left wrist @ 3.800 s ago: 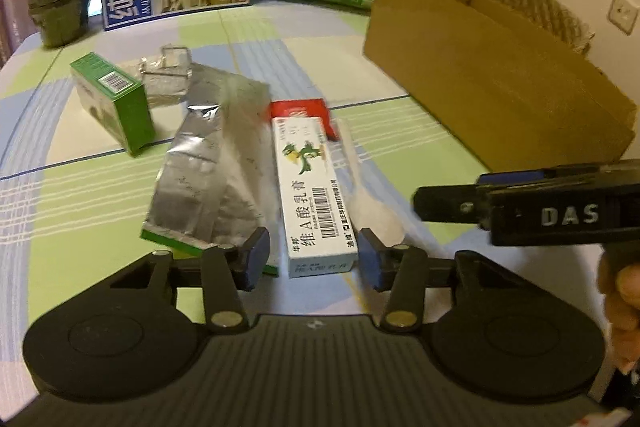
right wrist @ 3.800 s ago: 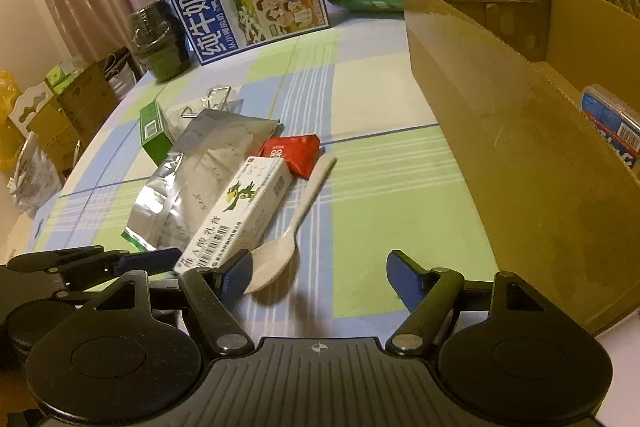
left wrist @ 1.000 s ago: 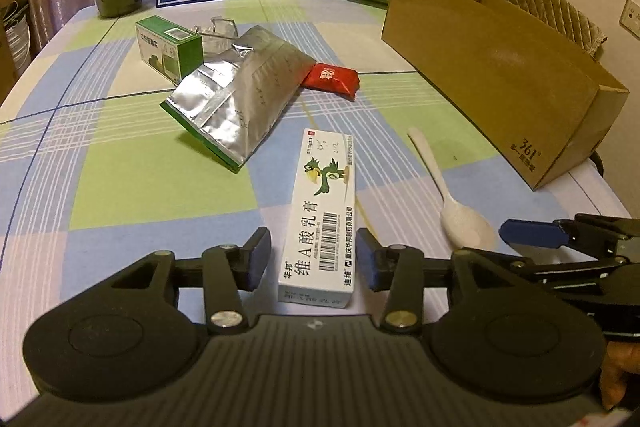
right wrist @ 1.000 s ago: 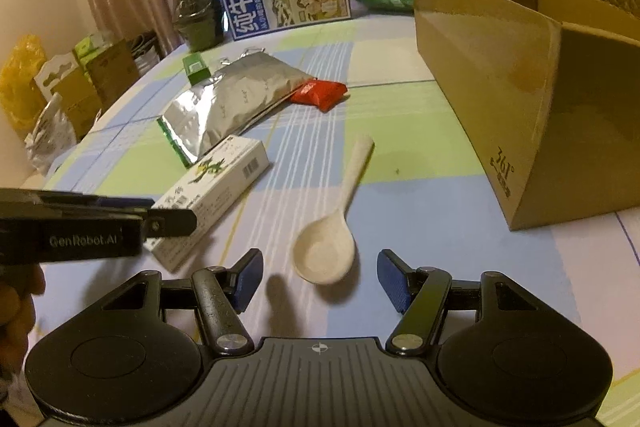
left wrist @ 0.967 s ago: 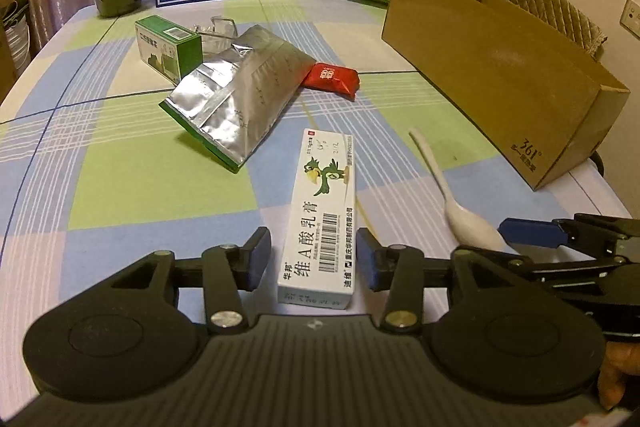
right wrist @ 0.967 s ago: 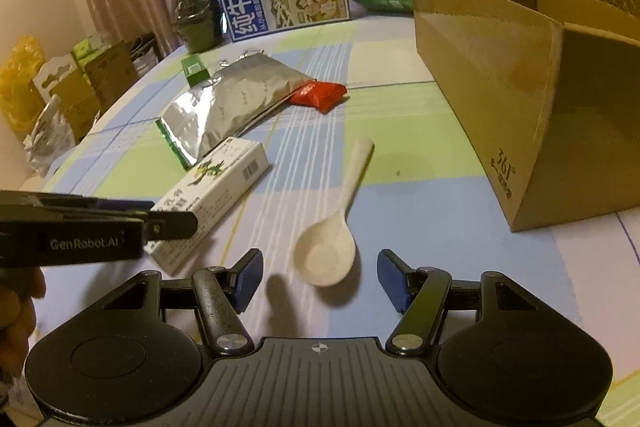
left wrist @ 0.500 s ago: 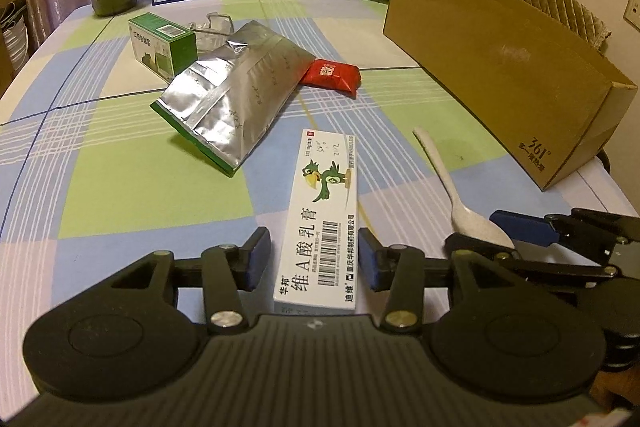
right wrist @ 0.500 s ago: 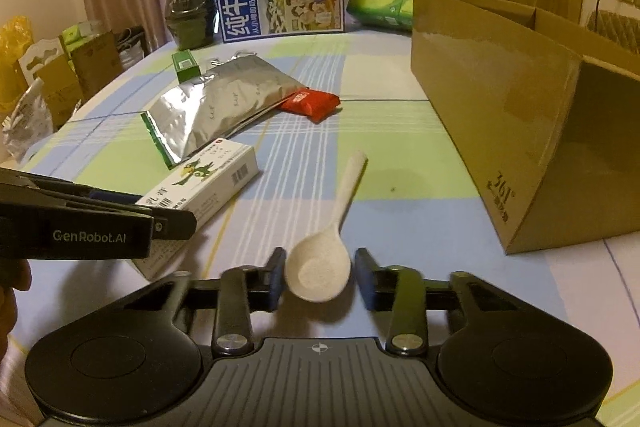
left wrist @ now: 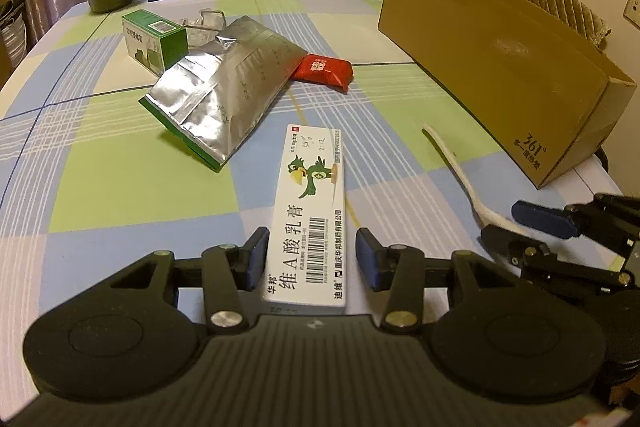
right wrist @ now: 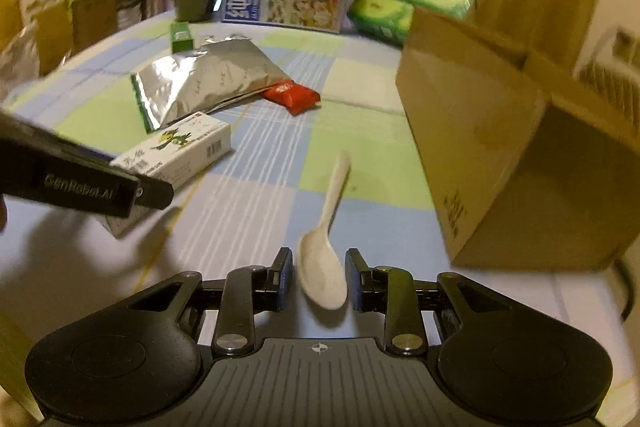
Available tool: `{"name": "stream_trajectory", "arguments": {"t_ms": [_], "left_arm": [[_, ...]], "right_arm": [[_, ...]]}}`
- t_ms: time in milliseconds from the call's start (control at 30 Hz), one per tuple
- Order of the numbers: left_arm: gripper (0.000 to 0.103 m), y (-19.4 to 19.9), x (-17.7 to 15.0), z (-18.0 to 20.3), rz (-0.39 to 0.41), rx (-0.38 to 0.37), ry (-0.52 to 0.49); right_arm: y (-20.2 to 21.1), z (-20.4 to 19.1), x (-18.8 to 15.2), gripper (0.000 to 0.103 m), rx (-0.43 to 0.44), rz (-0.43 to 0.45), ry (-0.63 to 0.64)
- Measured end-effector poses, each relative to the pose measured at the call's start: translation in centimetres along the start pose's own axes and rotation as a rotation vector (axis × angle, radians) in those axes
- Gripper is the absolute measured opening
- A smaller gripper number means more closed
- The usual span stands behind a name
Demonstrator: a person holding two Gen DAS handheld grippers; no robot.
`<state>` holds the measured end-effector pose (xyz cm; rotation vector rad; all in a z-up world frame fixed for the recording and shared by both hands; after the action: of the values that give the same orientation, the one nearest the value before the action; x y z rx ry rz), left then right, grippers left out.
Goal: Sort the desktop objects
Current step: 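Lift the ointment box and spoon, holding both tools closed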
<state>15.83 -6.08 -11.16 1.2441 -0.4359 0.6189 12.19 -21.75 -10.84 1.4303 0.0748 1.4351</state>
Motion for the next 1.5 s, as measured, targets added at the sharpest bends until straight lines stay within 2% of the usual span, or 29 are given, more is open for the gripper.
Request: {"name": "stream_trajectory", "arguments": {"t_ms": [267, 333, 833, 933, 1067, 1500], "left_arm": [[0.041, -0.1, -0.1, 0.0, -0.003, 0.0, 0.001], [0.041, -0.1, -0.2, 0.0, -0.003, 0.0, 0.001], [0.042, -0.1, -0.1, -0.1, 0.0, 0.001, 0.007], [0.043, -0.1, -0.1, -0.1, -0.001, 0.001, 0.007], [0.045, -0.1, -0.1, -0.1, 0.0, 0.001, 0.008], [0.047, -0.3, 0.0, 0.0, 0.0, 0.0, 0.005]], "right_arm": [[0.3, 2.2, -0.3, 0.035, 0.094, 0.027, -0.258], [0.5, 2.5, -0.3, 0.035, 0.103, 0.033, -0.286], [0.6, 1.8, -0.1, 0.036, 0.07, 0.036, -0.263], [0.5, 1.5, 0.0, 0.03, 0.035, 0.021, -0.214], [0.3, 1.3, -0.1, 0.029, 0.011, 0.011, -0.169], [0.5, 2.0, -0.1, 0.034, 0.055, 0.032, -0.282]]}}
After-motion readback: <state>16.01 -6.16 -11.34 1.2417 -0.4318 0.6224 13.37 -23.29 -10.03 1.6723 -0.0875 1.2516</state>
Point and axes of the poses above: each gripper's, at about its wrist camera, not at the fingertips, and y roughly against the way its jaws point, z to its right, x to its top, the point moved 4 cm from there along -y, roughly the way its jaws point, and after that the axes turned 15 degrees about y, right-handed, at the moved point
